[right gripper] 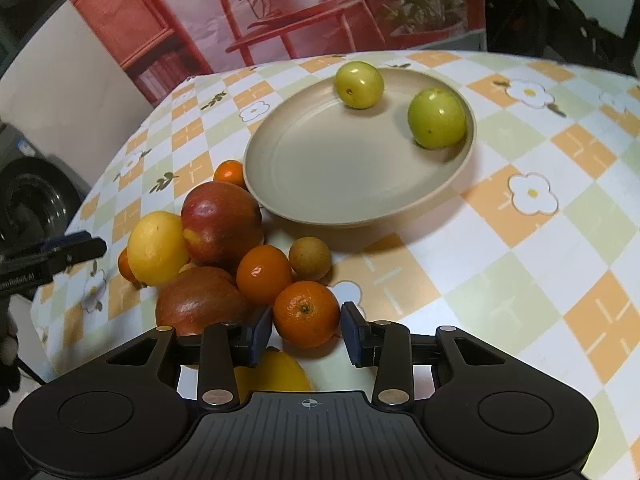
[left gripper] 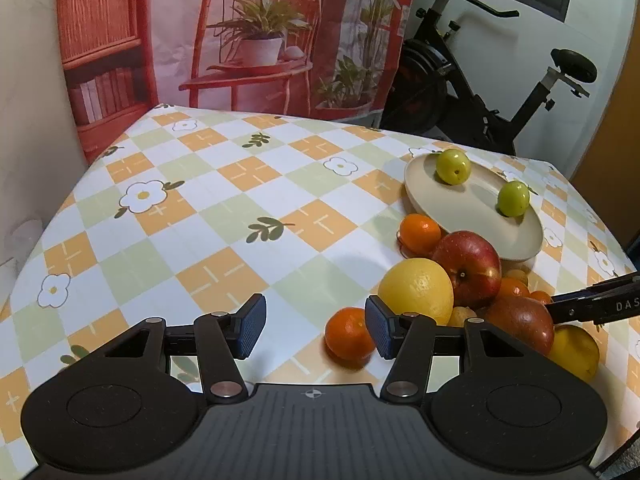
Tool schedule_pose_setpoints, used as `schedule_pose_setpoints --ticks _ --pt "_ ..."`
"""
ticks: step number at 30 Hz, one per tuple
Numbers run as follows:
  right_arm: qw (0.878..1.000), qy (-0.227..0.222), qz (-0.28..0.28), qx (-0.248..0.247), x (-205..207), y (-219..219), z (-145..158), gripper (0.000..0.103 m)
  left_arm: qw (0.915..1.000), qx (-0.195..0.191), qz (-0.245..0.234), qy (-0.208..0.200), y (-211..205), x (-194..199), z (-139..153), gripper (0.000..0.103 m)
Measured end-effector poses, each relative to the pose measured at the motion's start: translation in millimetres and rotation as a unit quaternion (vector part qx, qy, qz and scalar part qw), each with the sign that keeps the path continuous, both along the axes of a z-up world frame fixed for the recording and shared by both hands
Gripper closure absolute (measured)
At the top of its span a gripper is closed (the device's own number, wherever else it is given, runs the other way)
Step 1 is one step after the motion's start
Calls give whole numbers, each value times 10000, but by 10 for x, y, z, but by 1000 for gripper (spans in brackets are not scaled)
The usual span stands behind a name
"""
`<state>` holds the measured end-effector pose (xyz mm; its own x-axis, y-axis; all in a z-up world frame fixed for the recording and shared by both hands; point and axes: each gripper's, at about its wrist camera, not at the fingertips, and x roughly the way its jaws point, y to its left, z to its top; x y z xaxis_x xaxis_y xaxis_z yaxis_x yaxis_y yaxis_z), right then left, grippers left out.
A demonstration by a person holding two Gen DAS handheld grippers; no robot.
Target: Organize fruits
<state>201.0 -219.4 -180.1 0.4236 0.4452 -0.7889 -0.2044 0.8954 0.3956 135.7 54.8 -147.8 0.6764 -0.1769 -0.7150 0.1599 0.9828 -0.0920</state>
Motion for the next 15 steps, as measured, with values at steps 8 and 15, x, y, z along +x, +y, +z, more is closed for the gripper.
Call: schedule_pose_setpoints --ticks 8,15 --pt "10000 -76 -8 -26 -29 14 -32 69 9996 -218 -114 150 -6 -7 -59 45" --pt "9999 -144 -72 -39 -53 10 -19 69 9990 -273 -210 277 -51 9 -128 45"
